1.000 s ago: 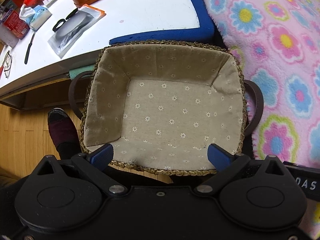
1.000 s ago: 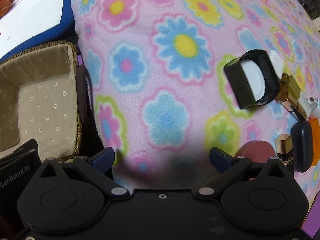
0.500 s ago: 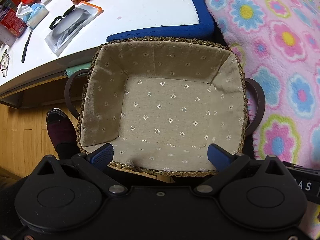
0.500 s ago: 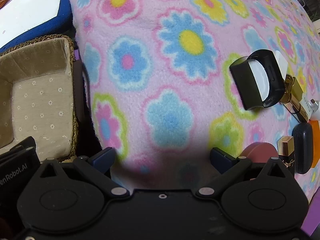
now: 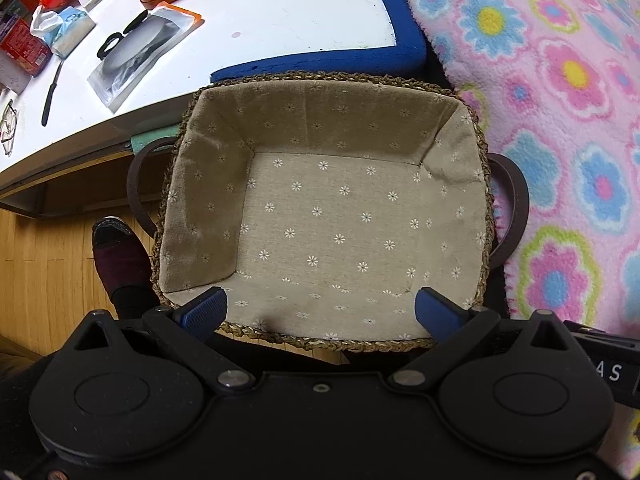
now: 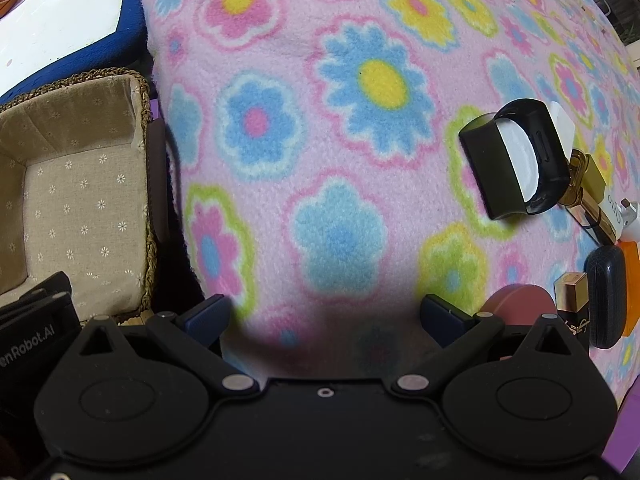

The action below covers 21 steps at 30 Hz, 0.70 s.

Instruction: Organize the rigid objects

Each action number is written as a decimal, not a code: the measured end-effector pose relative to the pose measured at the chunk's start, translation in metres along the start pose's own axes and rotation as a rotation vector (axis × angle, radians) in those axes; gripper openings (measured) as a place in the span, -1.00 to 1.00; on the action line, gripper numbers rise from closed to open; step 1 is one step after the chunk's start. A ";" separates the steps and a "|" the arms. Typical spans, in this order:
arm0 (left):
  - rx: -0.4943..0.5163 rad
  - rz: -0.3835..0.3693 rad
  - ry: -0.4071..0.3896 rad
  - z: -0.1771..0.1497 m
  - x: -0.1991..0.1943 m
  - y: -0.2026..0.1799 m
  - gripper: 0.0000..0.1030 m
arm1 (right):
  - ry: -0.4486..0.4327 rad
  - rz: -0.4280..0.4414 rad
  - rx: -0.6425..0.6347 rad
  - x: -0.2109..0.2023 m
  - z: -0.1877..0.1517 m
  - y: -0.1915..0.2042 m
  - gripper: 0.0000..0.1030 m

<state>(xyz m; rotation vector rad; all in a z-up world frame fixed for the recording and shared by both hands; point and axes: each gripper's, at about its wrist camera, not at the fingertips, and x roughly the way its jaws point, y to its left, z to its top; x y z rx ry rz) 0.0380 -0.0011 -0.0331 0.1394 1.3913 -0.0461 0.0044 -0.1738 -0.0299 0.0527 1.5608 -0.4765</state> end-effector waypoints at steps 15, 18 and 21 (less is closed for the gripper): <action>-0.025 -0.128 0.063 0.001 0.006 0.004 0.84 | 0.004 -0.014 0.003 0.000 0.000 0.006 1.00; -0.029 -0.140 0.062 0.001 0.005 0.005 0.84 | 0.005 -0.015 0.004 0.000 0.000 0.006 1.00; -0.032 -0.147 0.065 0.002 0.005 0.005 0.84 | 0.007 -0.016 0.004 0.000 0.000 0.006 1.00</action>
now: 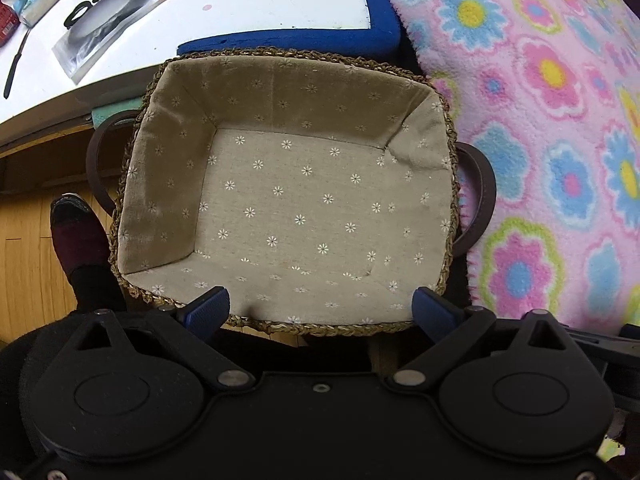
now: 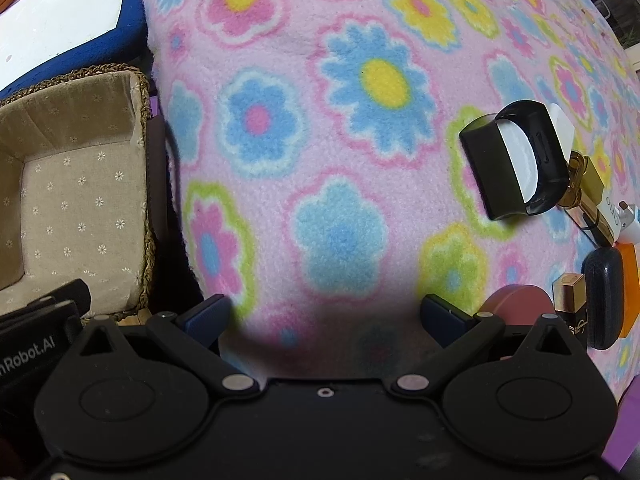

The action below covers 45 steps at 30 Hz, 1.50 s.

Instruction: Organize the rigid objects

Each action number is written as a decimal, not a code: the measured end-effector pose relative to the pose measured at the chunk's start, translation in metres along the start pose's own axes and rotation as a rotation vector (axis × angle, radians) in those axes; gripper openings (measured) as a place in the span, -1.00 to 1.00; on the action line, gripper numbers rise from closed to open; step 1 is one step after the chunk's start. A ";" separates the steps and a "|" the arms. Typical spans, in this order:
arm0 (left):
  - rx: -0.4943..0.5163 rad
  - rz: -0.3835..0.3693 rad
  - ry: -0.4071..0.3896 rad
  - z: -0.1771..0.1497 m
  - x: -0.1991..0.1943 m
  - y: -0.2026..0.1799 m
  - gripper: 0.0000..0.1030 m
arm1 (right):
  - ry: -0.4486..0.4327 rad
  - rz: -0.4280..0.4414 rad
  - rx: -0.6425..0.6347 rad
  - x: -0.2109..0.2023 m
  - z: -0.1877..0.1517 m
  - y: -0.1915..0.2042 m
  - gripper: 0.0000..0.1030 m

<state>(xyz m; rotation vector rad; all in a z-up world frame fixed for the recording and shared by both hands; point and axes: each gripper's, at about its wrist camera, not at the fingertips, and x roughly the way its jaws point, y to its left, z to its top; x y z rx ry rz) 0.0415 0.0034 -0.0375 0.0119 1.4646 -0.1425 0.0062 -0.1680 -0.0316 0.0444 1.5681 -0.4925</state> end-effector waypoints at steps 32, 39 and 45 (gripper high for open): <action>0.177 -0.051 -0.011 -0.034 -0.022 -0.026 0.84 | -0.148 -0.019 0.114 -0.061 -0.069 -0.066 0.92; 0.267 -0.059 -0.058 -0.062 -0.036 -0.056 0.84 | -0.171 -0.013 0.293 -0.059 -0.096 -0.147 0.88; 0.406 -0.105 -0.092 -0.094 -0.047 -0.107 0.83 | -0.187 -0.036 0.482 -0.043 -0.112 -0.232 0.83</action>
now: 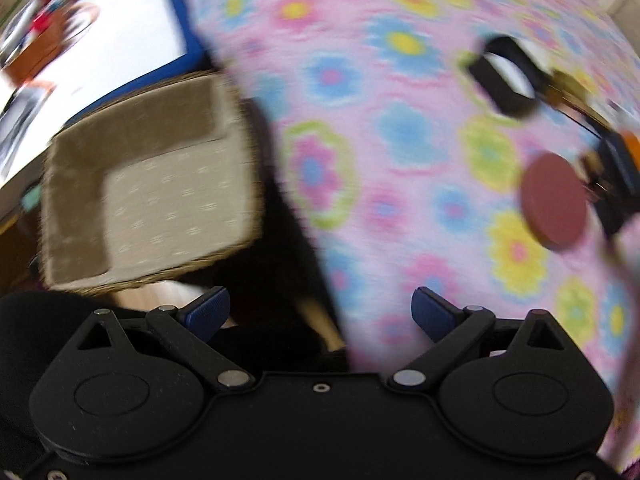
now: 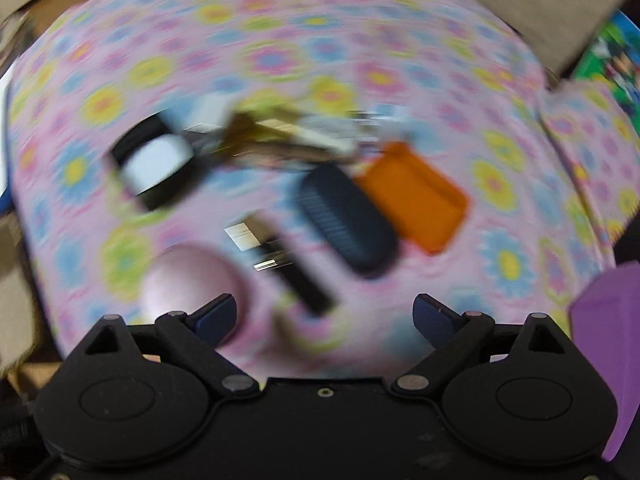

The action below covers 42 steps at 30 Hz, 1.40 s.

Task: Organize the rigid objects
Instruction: 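Grasp the maroon round compact with the left gripper while the right grasps the orange card case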

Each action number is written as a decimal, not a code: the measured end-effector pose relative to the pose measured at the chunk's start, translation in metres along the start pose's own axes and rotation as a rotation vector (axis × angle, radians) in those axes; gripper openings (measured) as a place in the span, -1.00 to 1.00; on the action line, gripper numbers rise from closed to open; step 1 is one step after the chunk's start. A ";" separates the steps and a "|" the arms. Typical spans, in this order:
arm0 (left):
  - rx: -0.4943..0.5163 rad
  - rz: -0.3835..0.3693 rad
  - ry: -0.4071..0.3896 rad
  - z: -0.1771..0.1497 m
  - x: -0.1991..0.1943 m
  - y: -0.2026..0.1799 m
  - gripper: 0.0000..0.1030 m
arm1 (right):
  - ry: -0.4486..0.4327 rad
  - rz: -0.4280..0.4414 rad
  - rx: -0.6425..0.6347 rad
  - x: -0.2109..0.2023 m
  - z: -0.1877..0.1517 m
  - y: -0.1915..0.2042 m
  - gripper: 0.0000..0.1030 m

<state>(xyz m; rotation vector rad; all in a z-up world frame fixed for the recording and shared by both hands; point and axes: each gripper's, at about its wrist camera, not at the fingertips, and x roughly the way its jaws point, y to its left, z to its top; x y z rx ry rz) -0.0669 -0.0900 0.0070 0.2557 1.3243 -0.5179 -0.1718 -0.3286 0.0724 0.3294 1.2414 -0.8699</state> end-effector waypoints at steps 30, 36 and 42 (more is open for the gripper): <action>0.111 -0.091 0.052 0.041 0.029 -0.132 0.82 | -0.031 0.087 0.092 0.068 0.064 -0.075 0.85; 0.089 -0.100 0.063 0.048 0.033 -0.134 0.80 | -0.058 0.097 -0.079 0.067 0.067 -0.071 0.86; 0.091 -0.118 0.072 0.049 0.033 -0.135 0.78 | -0.085 0.113 -0.215 0.061 0.060 -0.074 0.85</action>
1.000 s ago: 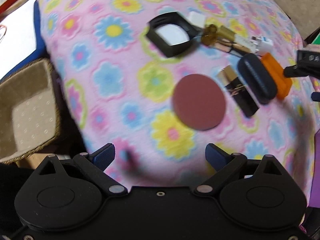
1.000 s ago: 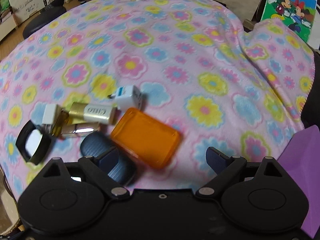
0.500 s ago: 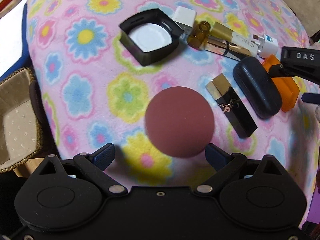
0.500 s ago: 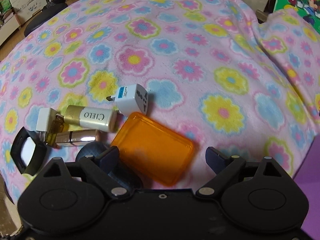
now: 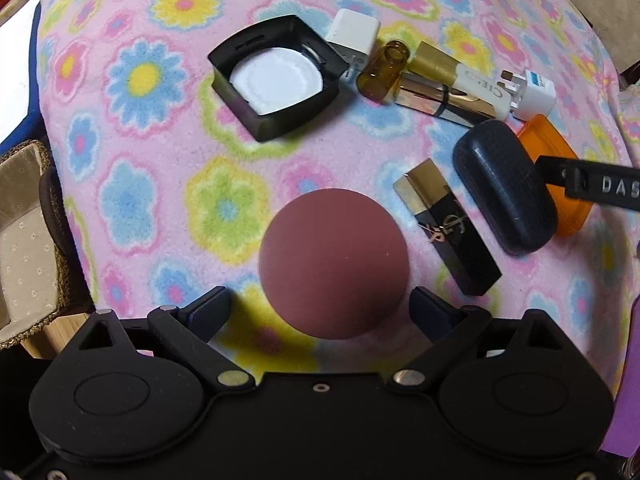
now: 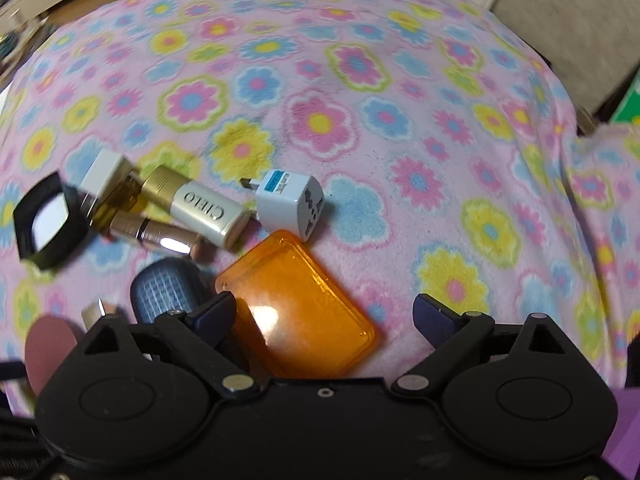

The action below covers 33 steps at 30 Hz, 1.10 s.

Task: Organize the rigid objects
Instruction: 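Grasp the maroon round compact with the left gripper while the right grasps the orange card case, then carry both items to the basket and release them inside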

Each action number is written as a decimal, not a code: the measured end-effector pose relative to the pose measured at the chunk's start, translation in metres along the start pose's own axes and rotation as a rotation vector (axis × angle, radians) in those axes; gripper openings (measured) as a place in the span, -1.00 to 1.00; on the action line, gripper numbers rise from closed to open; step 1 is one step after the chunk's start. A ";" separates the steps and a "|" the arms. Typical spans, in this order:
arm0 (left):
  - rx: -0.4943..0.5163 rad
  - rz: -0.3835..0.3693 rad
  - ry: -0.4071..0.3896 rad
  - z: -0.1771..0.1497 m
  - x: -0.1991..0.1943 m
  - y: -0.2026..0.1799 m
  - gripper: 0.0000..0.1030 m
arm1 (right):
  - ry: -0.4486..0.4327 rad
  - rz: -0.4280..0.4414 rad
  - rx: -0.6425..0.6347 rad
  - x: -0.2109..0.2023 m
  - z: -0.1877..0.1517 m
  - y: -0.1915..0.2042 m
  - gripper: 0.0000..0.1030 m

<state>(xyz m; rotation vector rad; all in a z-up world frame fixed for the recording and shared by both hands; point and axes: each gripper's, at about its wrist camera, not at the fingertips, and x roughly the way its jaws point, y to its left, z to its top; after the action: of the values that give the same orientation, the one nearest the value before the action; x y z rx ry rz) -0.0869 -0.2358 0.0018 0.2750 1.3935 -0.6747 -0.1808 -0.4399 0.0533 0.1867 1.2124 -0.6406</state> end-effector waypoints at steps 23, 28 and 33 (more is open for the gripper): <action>0.049 0.030 -0.089 0.004 -0.030 -0.010 0.37 | 0.022 0.120 0.159 -0.013 -0.006 -0.033 0.14; 0.039 0.021 -0.134 0.007 -0.057 0.005 0.37 | -0.023 0.105 0.247 -0.037 -0.007 -0.041 0.15; -0.009 0.035 -0.175 0.007 -0.077 0.037 0.37 | -0.071 0.151 0.231 -0.068 -0.004 -0.017 0.15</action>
<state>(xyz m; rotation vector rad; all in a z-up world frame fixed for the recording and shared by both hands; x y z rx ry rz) -0.0616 -0.1900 0.0695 0.2278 1.2216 -0.6479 -0.2069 -0.4278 0.1173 0.4421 1.0436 -0.6487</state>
